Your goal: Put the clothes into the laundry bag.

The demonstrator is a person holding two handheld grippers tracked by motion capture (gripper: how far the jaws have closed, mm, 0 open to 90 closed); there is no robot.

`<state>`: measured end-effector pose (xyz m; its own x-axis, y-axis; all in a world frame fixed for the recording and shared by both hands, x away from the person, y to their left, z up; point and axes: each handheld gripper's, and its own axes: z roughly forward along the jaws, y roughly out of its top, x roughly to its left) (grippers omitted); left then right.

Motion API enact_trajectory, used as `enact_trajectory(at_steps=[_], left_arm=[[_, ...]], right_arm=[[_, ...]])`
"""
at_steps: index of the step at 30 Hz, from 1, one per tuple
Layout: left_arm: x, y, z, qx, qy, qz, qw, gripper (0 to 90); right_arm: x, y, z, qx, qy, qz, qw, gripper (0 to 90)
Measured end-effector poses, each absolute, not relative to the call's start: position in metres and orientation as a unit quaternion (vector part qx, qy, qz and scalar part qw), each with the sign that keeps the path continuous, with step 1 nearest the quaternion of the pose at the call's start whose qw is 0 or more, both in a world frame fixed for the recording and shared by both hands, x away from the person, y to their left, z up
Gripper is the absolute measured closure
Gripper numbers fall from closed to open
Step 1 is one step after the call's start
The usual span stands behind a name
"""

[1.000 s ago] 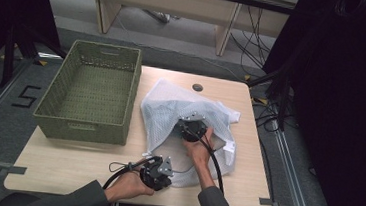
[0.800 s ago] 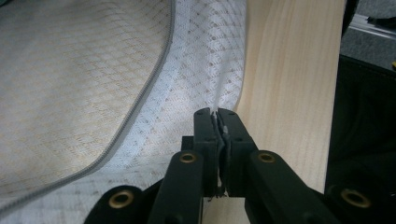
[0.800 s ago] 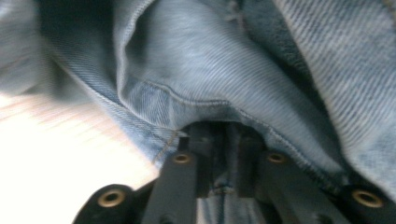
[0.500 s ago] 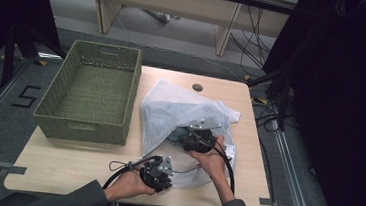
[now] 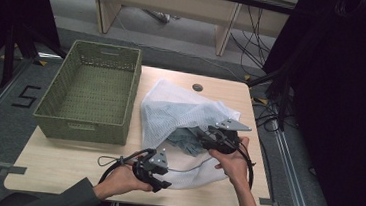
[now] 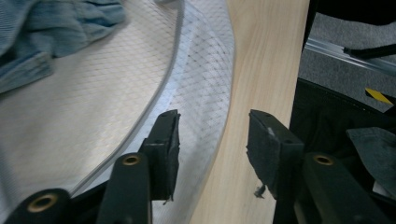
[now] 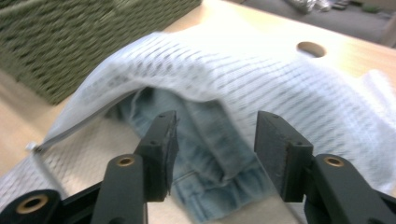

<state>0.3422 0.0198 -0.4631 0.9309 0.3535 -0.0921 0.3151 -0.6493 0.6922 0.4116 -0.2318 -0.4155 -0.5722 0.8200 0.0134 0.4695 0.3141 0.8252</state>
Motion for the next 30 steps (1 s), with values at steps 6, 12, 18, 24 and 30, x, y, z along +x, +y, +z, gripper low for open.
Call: enact_trajectory(at_steps=[6, 12, 18, 24, 30], left_arm=[[0.342, 0.043, -0.456, 0.899, 0.214, 0.038, 0.379, 45.0], [0.346, 0.065, -0.452, 0.903, 0.227, 0.064, 0.359, 41.5], [0.349, 0.076, -0.454, 0.892, 0.253, 0.068, 0.370, 41.0], [0.351, 0.083, -0.454, 0.887, 0.266, 0.071, 0.371, 40.3], [0.352, 0.085, -0.455, 0.889, 0.264, 0.078, 0.365, 39.6]], right_arm=[[0.420, -0.232, -0.418, 0.399, 0.782, 0.413, 0.241, 41.8], [0.438, -0.220, -0.429, 0.388, 0.800, 0.368, 0.273, 44.0], [0.447, -0.219, -0.432, 0.375, 0.808, 0.343, 0.298, 87.6], [0.414, -0.230, -0.403, 0.348, 0.818, 0.354, 0.291, 90.0], [0.384, -0.231, -0.415, 0.328, 0.854, 0.326, 0.240, 90.0]])
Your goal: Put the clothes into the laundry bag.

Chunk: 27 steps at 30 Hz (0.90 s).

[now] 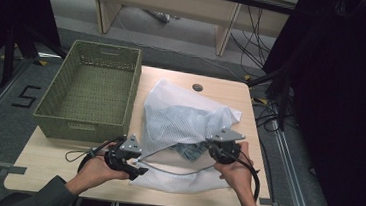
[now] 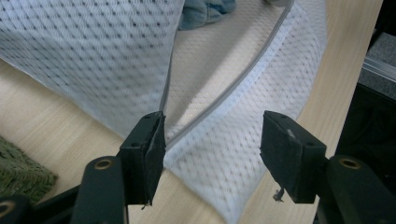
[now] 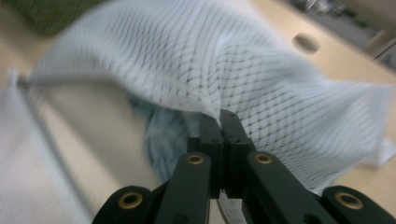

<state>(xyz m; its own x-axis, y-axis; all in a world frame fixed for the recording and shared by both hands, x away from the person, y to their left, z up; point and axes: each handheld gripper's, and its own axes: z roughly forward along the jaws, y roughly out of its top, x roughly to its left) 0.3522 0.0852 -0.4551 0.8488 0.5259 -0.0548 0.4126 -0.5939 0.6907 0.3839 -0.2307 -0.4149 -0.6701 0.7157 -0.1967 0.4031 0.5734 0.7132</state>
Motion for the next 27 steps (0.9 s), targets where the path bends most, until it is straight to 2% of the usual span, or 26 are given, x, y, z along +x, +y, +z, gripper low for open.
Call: enact_trajectory(at_steps=[1, 4, 7, 11, 17, 19, 20, 22, 24, 27], left_arm=[[0.353, 0.086, -0.456, 0.893, 0.261, 0.077, 0.359, 39.6], [0.353, 0.084, -0.459, 0.893, 0.265, 0.074, 0.356, 40.0], [0.352, 0.082, -0.459, 0.897, 0.255, 0.092, 0.350, 40.3], [0.357, 0.074, -0.460, 0.898, 0.235, 0.127, 0.350, 42.4], [0.378, 0.056, -0.457, 0.891, 0.227, 0.197, 0.340, 40.4], [0.384, 0.050, -0.460, 0.890, 0.234, 0.196, 0.339, 40.9], [0.388, 0.048, -0.462, 0.891, 0.236, 0.193, 0.336, 42.5], [0.393, 0.044, -0.467, 0.893, 0.238, 0.186, 0.333, 46.4], [0.393, 0.041, -0.469, 0.894, 0.240, 0.181, 0.332, 52.5], [0.397, 0.038, -0.474, 0.897, 0.238, 0.180, 0.325, 60.4]], right_arm=[[0.377, -0.227, -0.431, 0.334, 0.868, 0.297, 0.217, 90.0], [0.378, -0.220, -0.469, 0.324, 0.894, 0.245, 0.187, 90.0], [0.386, -0.217, -0.483, 0.328, 0.900, 0.227, 0.176, 90.0], [0.388, -0.223, -0.475, 0.351, 0.883, 0.257, 0.175, 90.0], [0.383, -0.243, -0.442, 0.356, 0.860, 0.302, 0.206, 90.0], [0.384, -0.245, -0.439, 0.364, 0.853, 0.312, 0.204, 89.7], [0.383, -0.244, -0.440, 0.366, 0.852, 0.315, 0.203, 88.4], [0.381, -0.242, -0.441, 0.374, 0.849, 0.322, 0.188, 78.3], [0.376, -0.236, -0.436, 0.383, 0.843, 0.340, 0.167, 73.7], [0.367, -0.229, -0.428, 0.356, 0.848, 0.358, 0.159, 67.6]])
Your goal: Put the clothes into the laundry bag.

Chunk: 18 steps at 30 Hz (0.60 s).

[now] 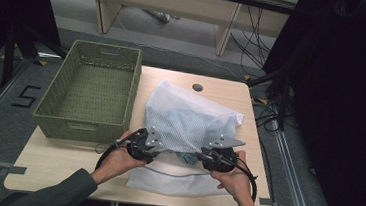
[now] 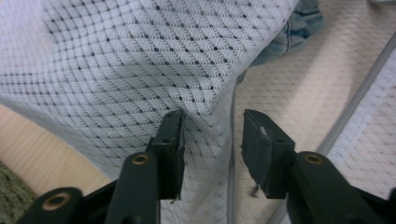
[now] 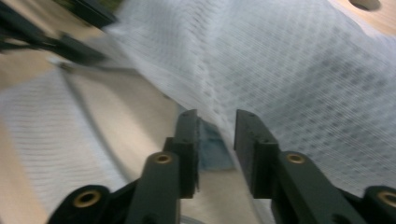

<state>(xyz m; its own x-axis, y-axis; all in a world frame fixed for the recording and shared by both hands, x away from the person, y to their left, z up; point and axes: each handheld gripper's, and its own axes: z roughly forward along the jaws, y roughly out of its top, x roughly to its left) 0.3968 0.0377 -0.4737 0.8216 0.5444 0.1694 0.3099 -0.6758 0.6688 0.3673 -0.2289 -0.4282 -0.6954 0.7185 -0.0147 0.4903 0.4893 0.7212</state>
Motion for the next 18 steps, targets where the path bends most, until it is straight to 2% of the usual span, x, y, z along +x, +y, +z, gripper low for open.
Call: enact_trajectory(at_steps=[2, 5, 7, 9, 10, 11, 15, 18], left_arm=[[0.400, 0.036, -0.477, 0.900, 0.235, 0.187, 0.316, 72.8], [0.404, 0.035, -0.477, 0.897, 0.238, 0.187, 0.322, 85.4], [0.402, 0.038, -0.470, 0.895, 0.235, 0.185, 0.330, 87.5], [0.400, 0.040, -0.463, 0.896, 0.226, 0.185, 0.335, 87.8], [0.399, 0.041, -0.459, 0.895, 0.226, 0.183, 0.338, 87.9], [0.399, 0.043, -0.456, 0.897, 0.216, 0.186, 0.339, 88.1], [0.399, 0.049, -0.453, 0.892, 0.226, 0.166, 0.355, 88.7], [0.397, 0.051, -0.453, 0.895, 0.216, 0.157, 0.357, 88.9]], right_arm=[[0.362, -0.224, -0.427, 0.353, 0.850, 0.358, 0.155, 65.2], [0.354, -0.218, -0.433, 0.353, 0.859, 0.343, 0.142, 65.2], [0.353, -0.214, -0.444, 0.349, 0.859, 0.343, 0.149, 66.1], [0.352, -0.210, -0.451, 0.357, 0.870, 0.317, 0.124, 67.3], [0.354, -0.208, -0.459, 0.348, 0.864, 0.333, 0.146, 68.2], [0.357, -0.207, -0.462, 0.342, 0.873, 0.315, 0.145, 69.3], [0.370, -0.192, -0.485, 0.354, 0.879, 0.287, 0.144, 83.2], [0.388, -0.186, -0.496, 0.362, 0.877, 0.277, 0.154, 87.9]])
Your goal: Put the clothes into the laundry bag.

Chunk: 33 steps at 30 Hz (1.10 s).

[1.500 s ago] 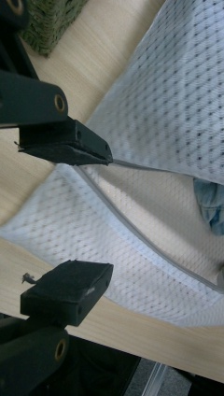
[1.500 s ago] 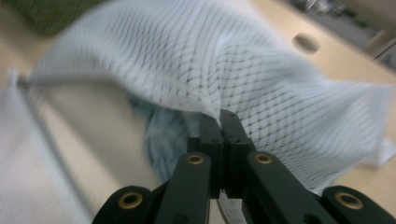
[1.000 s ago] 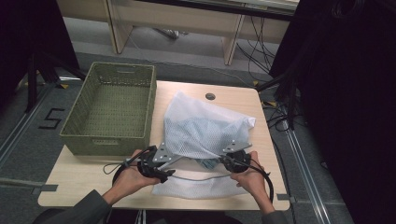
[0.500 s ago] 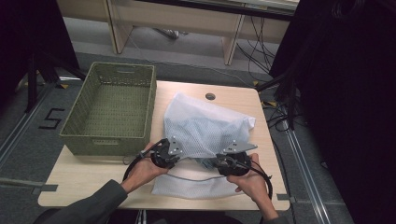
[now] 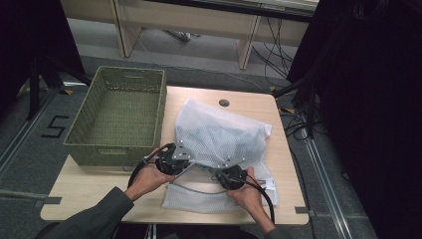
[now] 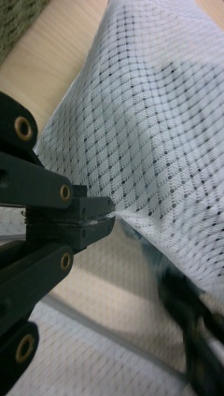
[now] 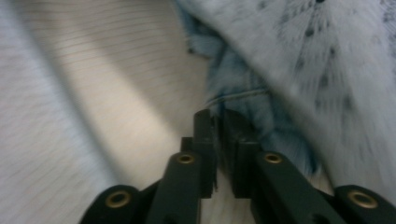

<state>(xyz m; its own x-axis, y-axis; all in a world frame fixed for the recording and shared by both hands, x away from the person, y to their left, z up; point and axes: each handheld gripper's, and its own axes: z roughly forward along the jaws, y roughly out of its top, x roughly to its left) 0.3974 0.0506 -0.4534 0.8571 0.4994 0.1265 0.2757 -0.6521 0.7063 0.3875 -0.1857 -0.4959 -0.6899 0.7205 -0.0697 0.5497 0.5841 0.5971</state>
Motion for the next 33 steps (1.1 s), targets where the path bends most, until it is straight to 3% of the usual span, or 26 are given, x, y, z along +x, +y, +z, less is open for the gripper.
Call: enact_trajectory(at_steps=[8, 25, 29, 31, 33], left_arm=[[0.388, 0.046, -0.455, 0.910, 0.164, 0.140, 0.354, 89.3], [0.395, 0.060, -0.460, 0.918, 0.188, 0.197, 0.288, 89.0], [0.387, 0.060, -0.449, 0.909, 0.184, 0.230, 0.293, 82.8], [0.376, 0.055, -0.442, 0.906, 0.172, 0.221, 0.319, 79.0], [0.363, 0.044, -0.444, 0.903, 0.180, 0.167, 0.353, 74.5]], right_arm=[[0.435, -0.170, -0.497, 0.410, 0.826, 0.314, 0.228, 90.0], [0.422, -0.194, -0.486, 0.418, 0.833, 0.323, 0.163, 76.9], [0.419, -0.195, -0.483, 0.403, 0.835, 0.335, 0.165, 74.9], [0.417, -0.196, -0.478, 0.405, 0.836, 0.334, 0.161, 74.9], [0.418, -0.199, -0.477, 0.400, 0.838, 0.334, 0.161, 74.9]])
